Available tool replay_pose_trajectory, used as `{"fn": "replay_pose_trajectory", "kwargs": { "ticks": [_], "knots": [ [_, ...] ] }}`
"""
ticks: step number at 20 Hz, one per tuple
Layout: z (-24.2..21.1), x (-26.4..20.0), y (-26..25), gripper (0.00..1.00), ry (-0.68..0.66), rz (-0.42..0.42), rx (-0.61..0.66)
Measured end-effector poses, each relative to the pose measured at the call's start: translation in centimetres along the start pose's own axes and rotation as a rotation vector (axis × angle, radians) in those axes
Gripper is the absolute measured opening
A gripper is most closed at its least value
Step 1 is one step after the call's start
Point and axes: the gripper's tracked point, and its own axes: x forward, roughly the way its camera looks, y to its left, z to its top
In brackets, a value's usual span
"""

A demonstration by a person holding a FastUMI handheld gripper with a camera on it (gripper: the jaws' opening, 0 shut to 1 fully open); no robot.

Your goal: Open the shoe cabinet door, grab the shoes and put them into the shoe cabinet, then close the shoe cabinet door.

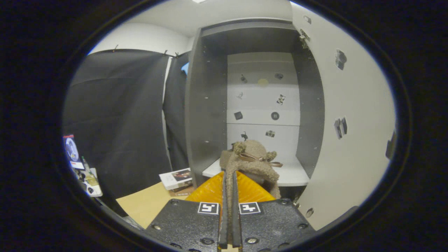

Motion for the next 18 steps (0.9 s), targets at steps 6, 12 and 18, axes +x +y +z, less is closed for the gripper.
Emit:
{"fn": "replay_pose_trajectory", "kwargs": {
  "ticks": [6,12,18],
  "knots": [
    [-0.2,9.9,-4.4,0.08,0.149,-0.139,0.040],
    [-0.4,17.0,-8.7,0.08,0.218,-0.240,-0.007],
    [1.2,21.2,-11.4,0.08,0.209,-0.281,-0.089]
  ]
}}
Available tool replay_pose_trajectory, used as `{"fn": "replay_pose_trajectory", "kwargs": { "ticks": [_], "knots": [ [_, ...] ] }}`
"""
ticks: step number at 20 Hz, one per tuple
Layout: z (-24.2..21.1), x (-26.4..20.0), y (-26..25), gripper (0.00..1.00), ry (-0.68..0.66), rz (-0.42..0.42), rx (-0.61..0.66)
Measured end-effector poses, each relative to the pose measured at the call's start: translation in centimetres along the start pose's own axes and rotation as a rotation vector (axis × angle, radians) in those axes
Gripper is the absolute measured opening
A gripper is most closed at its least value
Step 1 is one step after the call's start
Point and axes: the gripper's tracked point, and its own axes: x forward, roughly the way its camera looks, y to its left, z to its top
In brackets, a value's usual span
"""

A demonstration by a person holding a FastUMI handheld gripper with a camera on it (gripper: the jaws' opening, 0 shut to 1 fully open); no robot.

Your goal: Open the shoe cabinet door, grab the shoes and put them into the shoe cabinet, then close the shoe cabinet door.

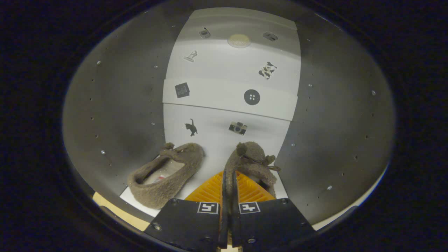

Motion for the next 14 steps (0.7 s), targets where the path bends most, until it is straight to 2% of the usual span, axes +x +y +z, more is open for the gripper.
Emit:
{"fn": "replay_pose_trajectory", "kwargs": {
  "ticks": [4,8,10,12,14],
  "knots": [
    [-1.3,2.3,0.1,0.09,0.021,-0.003,0.002],
    [-1.4,2.5,1.2,0.10,0.016,0.023,0.032],
    [-1.1,2.5,1.0,0.13,0.004,-0.004,0.021],
    [-0.3,1.5,0.5,0.25,-0.034,-0.047,-0.006],
    [1.4,-1.0,0.1,0.52,-0.113,-0.076,-0.006]
  ]
}}
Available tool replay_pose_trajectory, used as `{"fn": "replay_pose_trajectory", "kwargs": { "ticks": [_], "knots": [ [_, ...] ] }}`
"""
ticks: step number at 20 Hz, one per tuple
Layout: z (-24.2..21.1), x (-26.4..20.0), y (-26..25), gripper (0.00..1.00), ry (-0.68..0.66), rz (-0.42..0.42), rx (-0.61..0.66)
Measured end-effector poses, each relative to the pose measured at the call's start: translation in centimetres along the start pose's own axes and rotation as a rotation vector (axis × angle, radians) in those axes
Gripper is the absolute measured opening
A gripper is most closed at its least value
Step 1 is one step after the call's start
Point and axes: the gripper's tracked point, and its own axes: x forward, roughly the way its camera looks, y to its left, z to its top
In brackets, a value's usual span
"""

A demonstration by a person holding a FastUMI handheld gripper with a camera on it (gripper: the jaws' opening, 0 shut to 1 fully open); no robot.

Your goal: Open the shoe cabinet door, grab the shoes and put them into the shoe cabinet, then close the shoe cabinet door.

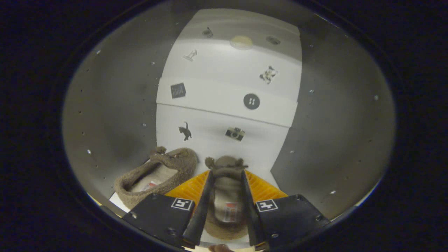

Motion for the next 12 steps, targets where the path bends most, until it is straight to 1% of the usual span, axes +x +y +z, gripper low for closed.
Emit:
{"fn": "replay_pose_trajectory", "kwargs": {
  "ticks": [2,4,6,7,12],
  "knots": [
    [1.7,-3.3,-0.7,0.66,-0.077,-0.022,0.009],
    [2.3,-6.9,-1.3,0.80,-0.127,-0.047,0.015],
    [2.7,-11.3,-1.2,0.95,-0.153,-0.033,0.038],
    [2.4,-13.6,-1.1,1.00,-0.154,-0.009,0.053],
    [3.0,-25.4,-1.6,1.00,-0.174,0.102,0.109]
  ]
}}
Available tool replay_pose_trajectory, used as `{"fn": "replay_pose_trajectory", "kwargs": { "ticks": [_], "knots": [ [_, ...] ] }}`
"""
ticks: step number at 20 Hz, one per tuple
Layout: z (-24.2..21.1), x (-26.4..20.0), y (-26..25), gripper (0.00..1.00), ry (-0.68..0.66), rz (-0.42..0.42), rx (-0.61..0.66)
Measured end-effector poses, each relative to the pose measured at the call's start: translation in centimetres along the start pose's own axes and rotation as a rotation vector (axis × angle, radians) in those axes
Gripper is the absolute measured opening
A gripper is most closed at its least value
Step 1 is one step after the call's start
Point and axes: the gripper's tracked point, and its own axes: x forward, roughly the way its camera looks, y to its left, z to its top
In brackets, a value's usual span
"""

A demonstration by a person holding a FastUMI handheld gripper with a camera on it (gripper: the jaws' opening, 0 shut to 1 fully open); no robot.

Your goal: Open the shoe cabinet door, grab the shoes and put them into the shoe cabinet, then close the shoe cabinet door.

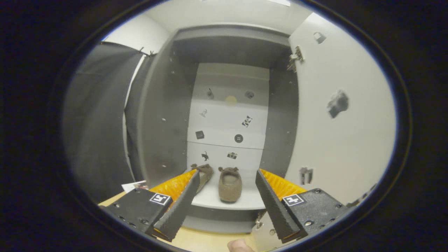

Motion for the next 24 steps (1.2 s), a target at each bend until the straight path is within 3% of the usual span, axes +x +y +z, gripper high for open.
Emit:
{"fn": "replay_pose_trajectory", "kwargs": {
  "ticks": [9,14,18,20,24],
  "knots": [
    [3.5,-19.2,1.3,1.00,-0.105,0.193,-0.013],
    [2.7,-26.6,-2.6,1.00,-0.214,0.159,-0.041],
    [-1.5,-32.4,-7.8,1.00,-0.242,0.169,0.007],
    [-2.8,-34.5,-12.1,1.00,-0.296,0.096,0.026],
    [-6.6,-35.2,-22.8,1.00,-0.319,-0.171,0.058]
  ]
}}
